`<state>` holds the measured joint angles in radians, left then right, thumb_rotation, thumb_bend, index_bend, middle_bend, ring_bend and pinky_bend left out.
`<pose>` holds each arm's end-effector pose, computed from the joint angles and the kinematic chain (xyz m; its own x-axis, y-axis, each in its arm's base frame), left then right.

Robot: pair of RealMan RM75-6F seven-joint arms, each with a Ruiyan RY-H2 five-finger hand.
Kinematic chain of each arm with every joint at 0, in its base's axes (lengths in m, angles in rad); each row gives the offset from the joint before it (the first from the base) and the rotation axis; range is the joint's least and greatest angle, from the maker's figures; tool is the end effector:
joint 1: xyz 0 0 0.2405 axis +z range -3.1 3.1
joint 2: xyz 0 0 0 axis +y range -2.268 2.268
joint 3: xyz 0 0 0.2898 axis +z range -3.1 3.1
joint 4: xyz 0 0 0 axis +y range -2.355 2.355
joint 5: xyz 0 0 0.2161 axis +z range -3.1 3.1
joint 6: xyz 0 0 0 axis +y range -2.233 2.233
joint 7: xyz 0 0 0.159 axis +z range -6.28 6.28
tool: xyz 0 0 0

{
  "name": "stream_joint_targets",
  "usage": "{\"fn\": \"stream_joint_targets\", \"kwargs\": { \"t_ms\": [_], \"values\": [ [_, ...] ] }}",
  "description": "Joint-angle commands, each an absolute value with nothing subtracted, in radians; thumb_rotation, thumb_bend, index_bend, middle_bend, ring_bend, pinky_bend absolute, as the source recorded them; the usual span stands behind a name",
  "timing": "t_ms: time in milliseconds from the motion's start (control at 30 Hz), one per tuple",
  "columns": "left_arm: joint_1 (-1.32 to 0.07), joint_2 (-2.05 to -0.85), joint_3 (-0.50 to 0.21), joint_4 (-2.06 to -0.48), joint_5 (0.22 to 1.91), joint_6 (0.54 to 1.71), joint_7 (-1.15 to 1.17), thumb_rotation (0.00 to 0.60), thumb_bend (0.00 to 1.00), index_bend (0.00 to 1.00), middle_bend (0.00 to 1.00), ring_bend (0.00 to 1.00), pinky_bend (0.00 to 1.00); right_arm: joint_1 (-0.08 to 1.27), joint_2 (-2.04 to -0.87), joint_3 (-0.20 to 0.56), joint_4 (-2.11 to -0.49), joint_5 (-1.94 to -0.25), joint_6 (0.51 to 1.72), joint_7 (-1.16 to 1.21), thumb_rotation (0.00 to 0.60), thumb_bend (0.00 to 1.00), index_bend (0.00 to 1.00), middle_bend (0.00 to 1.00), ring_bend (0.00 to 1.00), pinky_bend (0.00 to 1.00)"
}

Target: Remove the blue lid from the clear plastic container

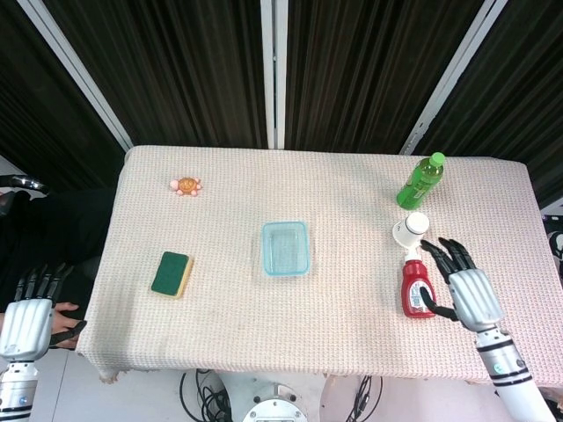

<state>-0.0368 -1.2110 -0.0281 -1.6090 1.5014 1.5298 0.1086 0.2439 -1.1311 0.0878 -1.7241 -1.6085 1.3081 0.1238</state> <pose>-0.3442 0.1775 0.1391 0.4147 0.0049 0.9100 0.9094 0.0330 -0.4146 -0.2714 -0.2480 0.1284 0.2083 -0.1333 0.9689 -0.9493 -0.2661 0.1674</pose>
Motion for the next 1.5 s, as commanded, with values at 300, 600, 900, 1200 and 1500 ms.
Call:
{"fn": "stream_joint_targets", "kwargs": {
  "t_ms": [300, 600, 900, 1200, 1500],
  "values": [
    [-0.041, -1.211, -0.035, -1.604, 1.5, 1.53, 0.106, 0.6, 0.05, 0.14, 0.1, 0.0, 0.05, 0.782, -1.222, 0.335, -1.703, -1.373, 0.701, 0.091, 0.6, 0.93, 0.0, 0.29, 0.0, 0.03],
    [-0.044, -1.207, -0.035, -1.597, 1.488, 1.517, 0.099, 0.6, 0.05, 0.14, 0.1, 0.0, 0.05, 1.09, -1.449, 0.339, -1.394, -1.114, 0.433, -0.015, 0.6, 0.94, 0.0, 0.3, 0.0, 0.0],
    [-0.043, -1.211, -0.033, -1.575, 1.475, 1.503, 0.072, 0.6, 0.05, 0.14, 0.1, 0.0, 0.05, 1.21, -1.596, 0.287, -1.197, -1.001, 0.367, -0.027, 0.6, 0.93, 0.0, 0.31, 0.0, 0.0],
    [-0.05, -1.222, -0.031, -1.546, 1.478, 1.491, 0.043, 0.6, 0.05, 0.14, 0.1, 0.0, 0.05, 1.237, -1.641, 0.246, -1.118, -0.98, 0.339, -0.009, 0.6, 0.93, 0.0, 0.32, 0.0, 0.0],
    [-0.054, -1.232, -0.033, -1.527, 1.475, 1.485, 0.029, 0.6, 0.05, 0.14, 0.1, 0.0, 0.05, 1.17, -1.521, 0.182, -1.223, -0.94, 0.395, -0.01, 0.6, 0.93, 0.0, 0.34, 0.0, 0.0]
  ]
}}
